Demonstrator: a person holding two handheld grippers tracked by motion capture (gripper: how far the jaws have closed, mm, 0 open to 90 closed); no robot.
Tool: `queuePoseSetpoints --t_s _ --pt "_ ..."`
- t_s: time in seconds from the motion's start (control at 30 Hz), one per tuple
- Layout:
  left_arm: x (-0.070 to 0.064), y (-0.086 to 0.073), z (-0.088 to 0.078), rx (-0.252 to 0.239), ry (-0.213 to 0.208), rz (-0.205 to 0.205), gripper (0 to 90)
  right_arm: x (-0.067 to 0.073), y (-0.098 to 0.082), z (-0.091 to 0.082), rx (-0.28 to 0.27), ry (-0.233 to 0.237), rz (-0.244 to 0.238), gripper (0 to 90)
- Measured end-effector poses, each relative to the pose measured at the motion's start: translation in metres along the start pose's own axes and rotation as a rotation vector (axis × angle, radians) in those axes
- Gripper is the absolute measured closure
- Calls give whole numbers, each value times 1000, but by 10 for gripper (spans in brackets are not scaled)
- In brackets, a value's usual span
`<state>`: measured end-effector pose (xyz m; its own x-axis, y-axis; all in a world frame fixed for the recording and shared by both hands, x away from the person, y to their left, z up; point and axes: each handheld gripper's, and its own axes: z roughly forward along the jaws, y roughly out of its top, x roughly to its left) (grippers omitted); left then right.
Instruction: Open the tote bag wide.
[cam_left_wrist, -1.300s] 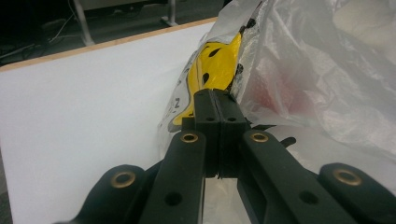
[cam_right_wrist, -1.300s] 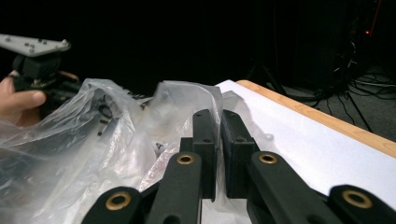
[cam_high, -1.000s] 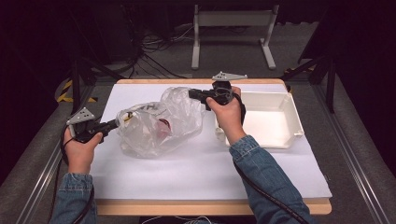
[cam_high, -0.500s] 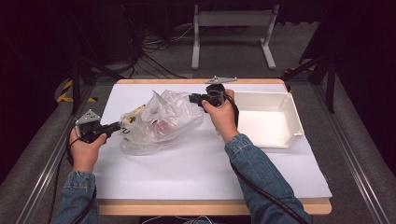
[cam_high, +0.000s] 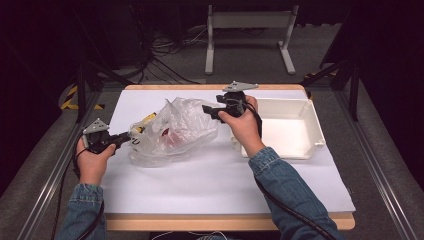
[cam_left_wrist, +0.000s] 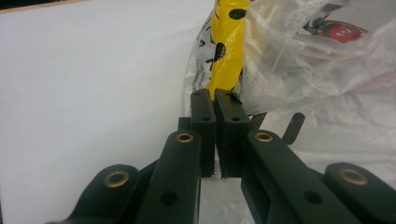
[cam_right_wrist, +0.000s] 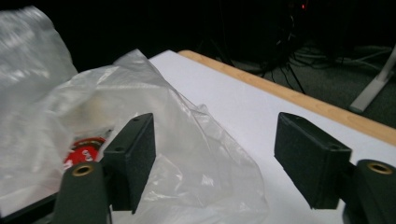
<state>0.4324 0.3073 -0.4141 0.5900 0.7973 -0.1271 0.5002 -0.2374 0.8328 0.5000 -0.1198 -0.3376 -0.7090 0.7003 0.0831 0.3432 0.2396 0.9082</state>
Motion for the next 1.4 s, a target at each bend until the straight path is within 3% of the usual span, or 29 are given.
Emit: queuePoseSetpoints --t_s 0.23,0.37,0.43,0.5,0.7,0.8,0.87,0.93,1.0,1.07,1.13,1.3,1.4 --pt "-6 6 -11 -48 -13 -4 761 12 11 -33 -29 33 -69 212" --pt "-11 10 -19 -72 -12 -2 591 20 11 -43 -26 19 -134 202" --pt "-15 13 -26 -95 -16 2 565 23 11 -48 -33 24 -148 205" --pt "-19 16 -31 -110 -14 7 509 27 11 -52 -43 46 -160 262" --pt "-39 27 -49 -151 -18 52 473 51 11 -70 -33 123 -250 464" --pt "-44 29 -52 -156 -25 63 465 59 10 -75 -19 165 -258 500" --pt "-49 32 -54 -158 -34 72 459 69 5 -79 11 223 -262 505" --pt "-55 34 -56 -156 -48 91 444 80 -2 -79 47 269 -279 485" --pt "-59 37 -56 -154 -68 111 419 85 -6 -78 60 281 -284 463" --pt "-69 41 -56 -159 -102 144 401 98 -18 -71 85 311 -282 355" --pt "-72 42 -56 -159 -113 148 384 103 -23 -66 102 320 -286 291" --pt "-82 46 -43 -114 -155 223 312 112 -33 -54 137 318 -282 247" --pt "-85 47 -31 -68 -142 253 299 116 -36 -47 148 327 -283 273"
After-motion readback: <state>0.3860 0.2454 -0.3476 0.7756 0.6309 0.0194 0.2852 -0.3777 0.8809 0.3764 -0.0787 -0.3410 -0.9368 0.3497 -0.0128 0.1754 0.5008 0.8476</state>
